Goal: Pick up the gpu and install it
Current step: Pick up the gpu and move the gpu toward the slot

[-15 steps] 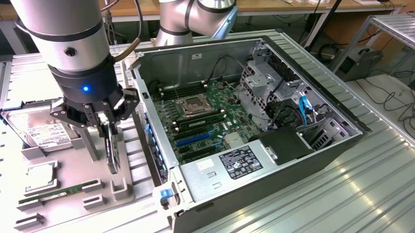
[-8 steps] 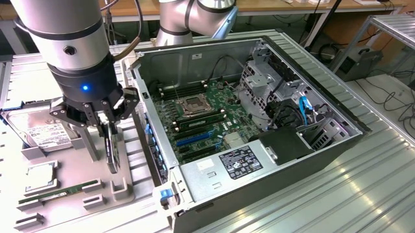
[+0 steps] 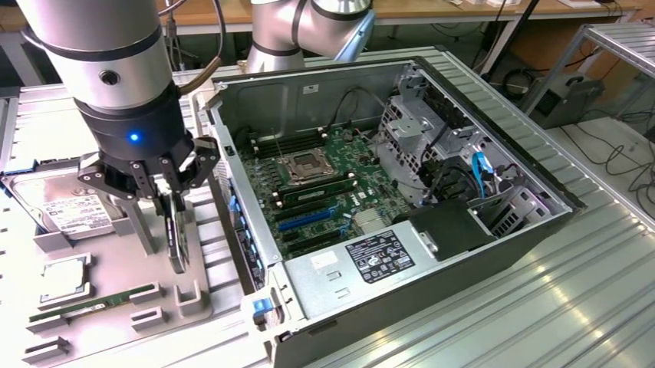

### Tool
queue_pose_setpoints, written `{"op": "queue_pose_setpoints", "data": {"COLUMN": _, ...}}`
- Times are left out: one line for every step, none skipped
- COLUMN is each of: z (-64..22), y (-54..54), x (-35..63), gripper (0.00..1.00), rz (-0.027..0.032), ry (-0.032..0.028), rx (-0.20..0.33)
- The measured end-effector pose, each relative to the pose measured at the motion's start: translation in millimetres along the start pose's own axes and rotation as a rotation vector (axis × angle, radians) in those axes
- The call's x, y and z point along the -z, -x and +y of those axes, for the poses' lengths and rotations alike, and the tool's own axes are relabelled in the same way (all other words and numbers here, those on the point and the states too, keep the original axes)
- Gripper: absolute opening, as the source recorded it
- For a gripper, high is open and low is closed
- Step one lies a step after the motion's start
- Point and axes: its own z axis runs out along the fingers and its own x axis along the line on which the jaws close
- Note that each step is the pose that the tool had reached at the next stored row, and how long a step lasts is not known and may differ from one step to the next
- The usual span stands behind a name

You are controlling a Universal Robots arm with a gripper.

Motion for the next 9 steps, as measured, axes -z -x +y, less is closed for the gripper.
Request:
{"op": "queue_pose_setpoints", "data": {"z": 0.0, "y": 0.0, "x": 0.2, "gripper": 0.26, "rz": 0.0, "ry": 0.0, "rx": 0.0}}
{"op": "queue_pose_setpoints", "data": {"z": 0.0, "y": 0.0, "x": 0.4, "gripper": 0.26, "rz": 0.0, "ry": 0.0, "rx": 0.0}}
{"op": "queue_pose_setpoints", "data": {"z": 0.0, "y": 0.0, "x": 0.5, "gripper": 0.26, "rz": 0.0, "ry": 0.0, "rx": 0.0}}
{"op": "queue_pose_setpoints", "data": {"z": 0.0, "y": 0.0, "x": 0.7, "gripper": 0.26, "rz": 0.0, "ry": -0.0001, "rx": 0.0}}
{"op": "queue_pose_setpoints", "data": {"z": 0.0, "y": 0.0, "x": 0.9, "gripper": 0.26, "rz": 0.0, "ry": 0.0, "rx": 0.0}}
{"op": "queue_pose_setpoints", "data": {"z": 0.1, "y": 0.0, "x": 1.2, "gripper": 0.26, "rz": 0.0, "ry": 0.0, "rx": 0.0}}
{"op": "queue_pose_setpoints", "data": {"z": 0.1, "y": 0.0, "x": 1.7, "gripper": 0.26, "rz": 0.0, "ry": -0.0001, "rx": 0.0}}
{"op": "queue_pose_setpoints", "data": {"z": 0.1, "y": 0.0, "x": 1.9, "gripper": 0.26, "rz": 0.0, "ry": -0.0001, "rx": 0.0}}
{"op": "queue_pose_setpoints", "data": {"z": 0.1, "y": 0.0, "x": 2.1, "gripper": 0.26, "rz": 0.0, "ry": -0.0001, "rx": 0.0}}
